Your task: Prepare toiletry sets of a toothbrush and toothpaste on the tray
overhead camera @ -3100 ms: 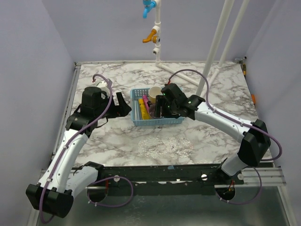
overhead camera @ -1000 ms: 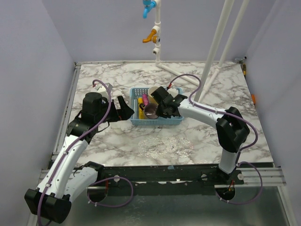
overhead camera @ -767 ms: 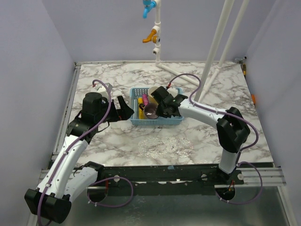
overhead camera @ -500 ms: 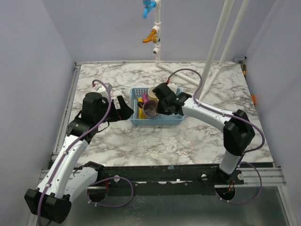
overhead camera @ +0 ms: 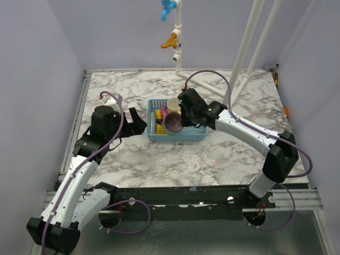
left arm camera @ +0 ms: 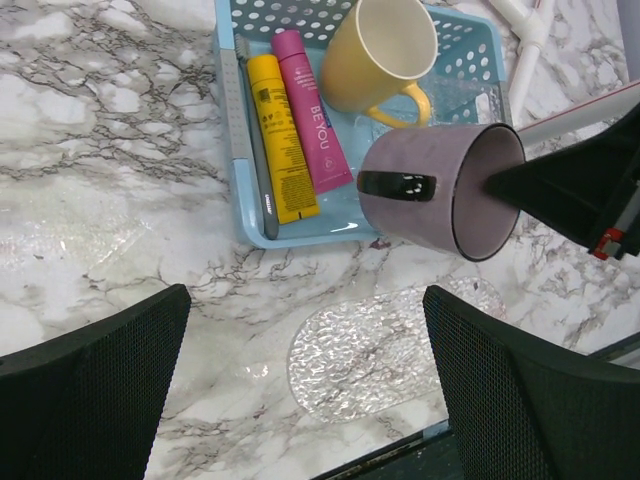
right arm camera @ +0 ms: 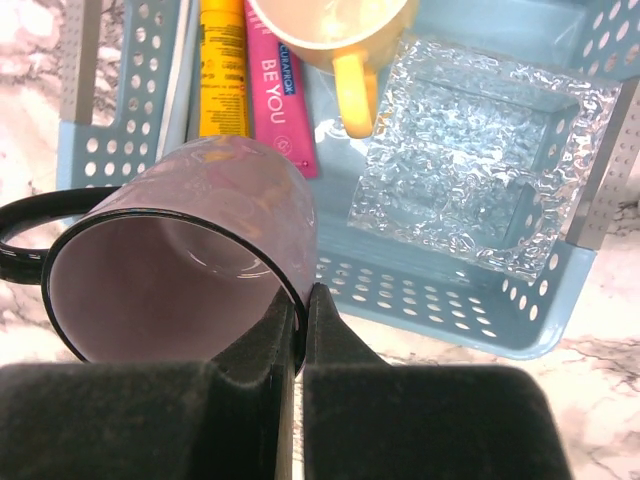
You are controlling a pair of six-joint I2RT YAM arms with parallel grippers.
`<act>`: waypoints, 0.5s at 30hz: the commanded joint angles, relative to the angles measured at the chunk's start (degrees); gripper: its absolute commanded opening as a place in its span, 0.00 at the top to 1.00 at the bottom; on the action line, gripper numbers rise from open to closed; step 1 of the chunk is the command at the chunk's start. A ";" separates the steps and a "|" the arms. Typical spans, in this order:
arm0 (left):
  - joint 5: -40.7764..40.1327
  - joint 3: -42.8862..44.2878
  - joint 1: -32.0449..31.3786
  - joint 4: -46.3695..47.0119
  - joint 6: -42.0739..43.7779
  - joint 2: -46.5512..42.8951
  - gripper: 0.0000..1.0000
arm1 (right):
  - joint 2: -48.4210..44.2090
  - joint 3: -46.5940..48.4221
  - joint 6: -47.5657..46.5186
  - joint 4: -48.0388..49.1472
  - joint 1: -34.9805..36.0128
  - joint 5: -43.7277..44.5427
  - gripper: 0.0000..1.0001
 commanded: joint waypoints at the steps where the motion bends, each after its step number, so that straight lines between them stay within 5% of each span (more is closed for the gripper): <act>1: -4.83 1.02 -0.19 -0.95 1.34 -1.22 0.01 | -3.95 4.26 -8.22 -0.91 0.76 -5.68 1.00; 15: -14.50 1.50 -0.10 -2.78 1.67 -3.53 0.01 | -0.50 11.83 -22.30 -13.71 8.30 -13.10 1.00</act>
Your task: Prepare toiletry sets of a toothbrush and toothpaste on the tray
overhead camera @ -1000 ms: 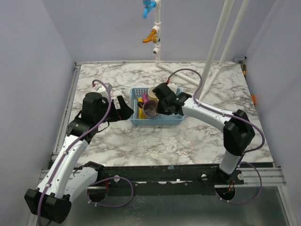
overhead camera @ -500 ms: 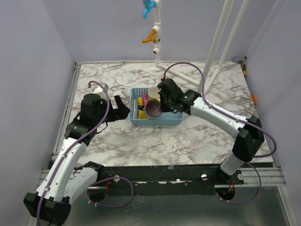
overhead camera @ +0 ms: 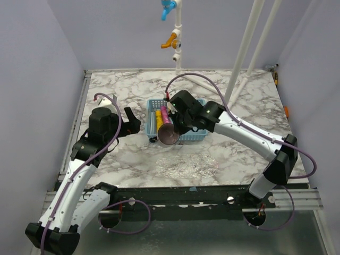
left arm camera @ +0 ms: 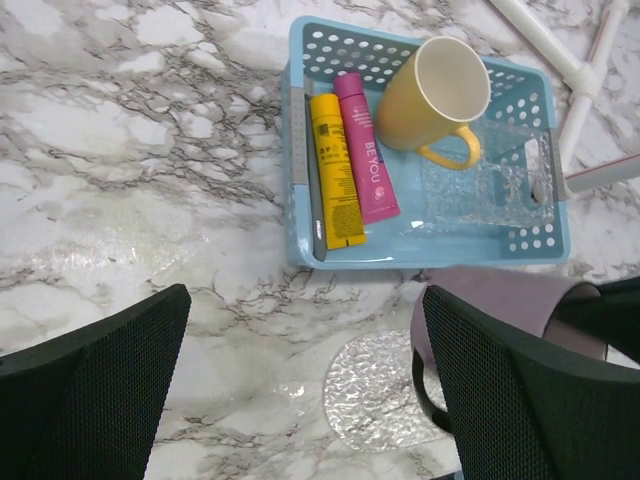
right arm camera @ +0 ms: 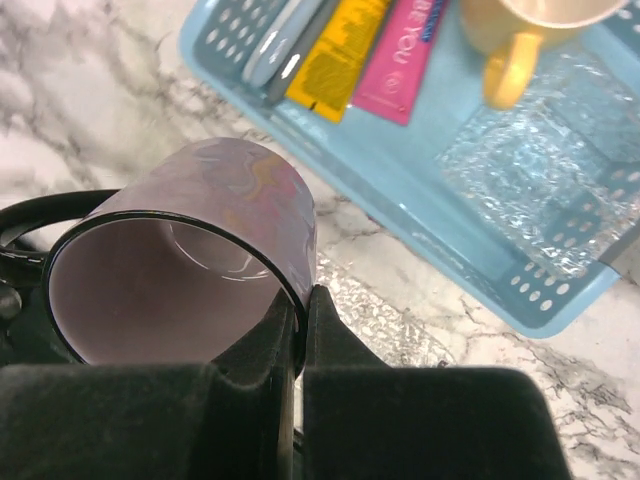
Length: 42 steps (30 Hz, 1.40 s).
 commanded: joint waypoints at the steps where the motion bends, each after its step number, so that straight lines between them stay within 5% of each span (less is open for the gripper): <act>1: -7.38 1.59 -0.04 -2.26 0.41 -1.25 0.01 | 1.22 3.69 -5.40 -4.09 2.56 -6.08 1.00; 10: -18.58 1.58 0.23 -4.31 -1.85 -4.54 0.01 | 6.30 3.87 -6.49 -6.92 6.62 -10.24 1.00; 42: -17.98 1.49 0.32 -4.34 -2.12 -3.95 0.01 | 13.17 -0.78 -2.09 -4.42 8.80 -7.26 1.00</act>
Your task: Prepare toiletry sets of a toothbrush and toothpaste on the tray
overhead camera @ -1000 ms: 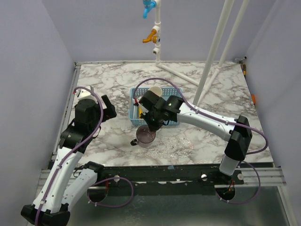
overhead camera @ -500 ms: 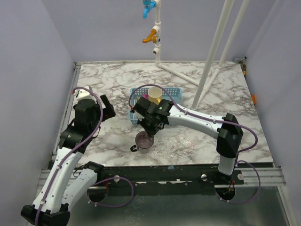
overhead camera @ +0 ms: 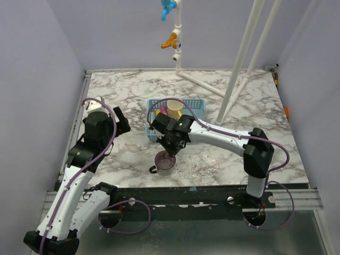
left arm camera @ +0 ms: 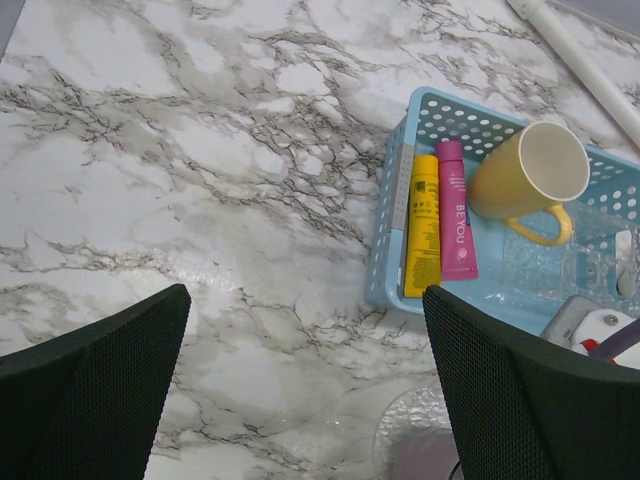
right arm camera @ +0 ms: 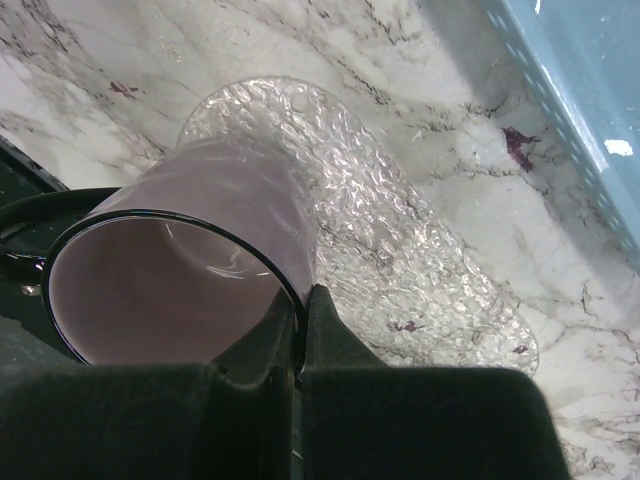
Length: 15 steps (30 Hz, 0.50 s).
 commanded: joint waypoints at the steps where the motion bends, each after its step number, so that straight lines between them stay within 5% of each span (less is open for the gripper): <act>1: -1.13 1.44 0.26 -0.99 -0.46 0.06 0.01 | 0.24 -1.10 1.30 2.32 0.55 0.14 1.00; 15: -1.13 1.36 0.27 -0.99 -0.37 -0.02 0.01 | 0.26 -3.94 3.43 5.92 0.52 0.57 1.00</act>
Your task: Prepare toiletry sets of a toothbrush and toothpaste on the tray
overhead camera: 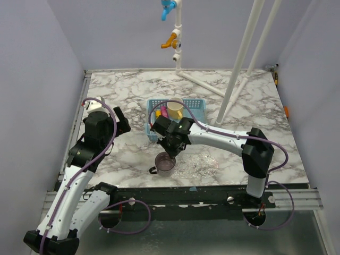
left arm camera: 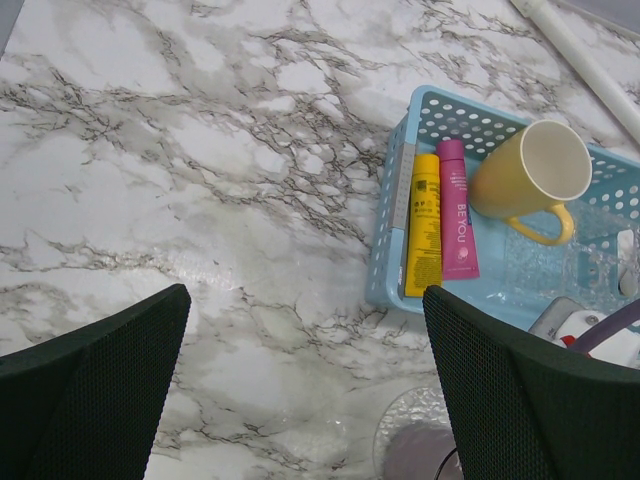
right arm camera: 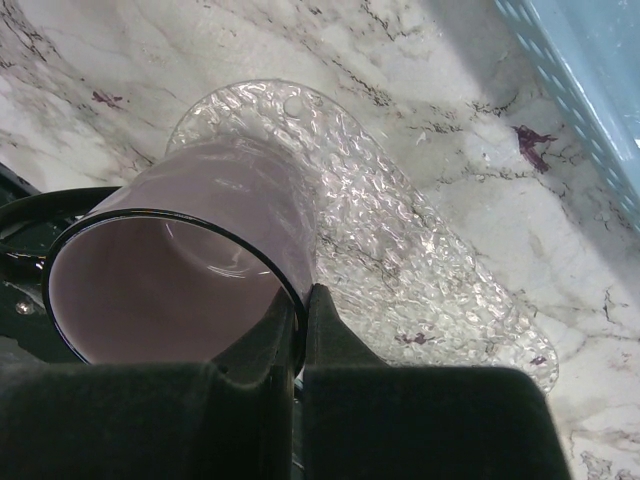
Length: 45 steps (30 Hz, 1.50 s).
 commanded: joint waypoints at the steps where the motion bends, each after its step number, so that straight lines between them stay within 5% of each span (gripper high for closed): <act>1: -1.11 1.36 0.25 -0.97 -0.37 -0.32 0.01 | 0.36 -0.11 1.52 2.52 0.58 1.02 1.00; 17: -0.95 1.36 0.27 -0.97 -0.33 -0.42 0.01 | -0.23 -2.18 2.76 4.79 0.52 2.14 0.99; 34: -0.62 1.27 0.36 -0.80 -0.35 -0.10 0.01 | -2.22 -2.46 3.31 4.17 0.58 4.24 0.67; 45: -0.03 1.36 0.53 -0.69 -0.46 0.28 0.01 | -6.16 3.98 4.14 0.71 0.54 10.03 0.56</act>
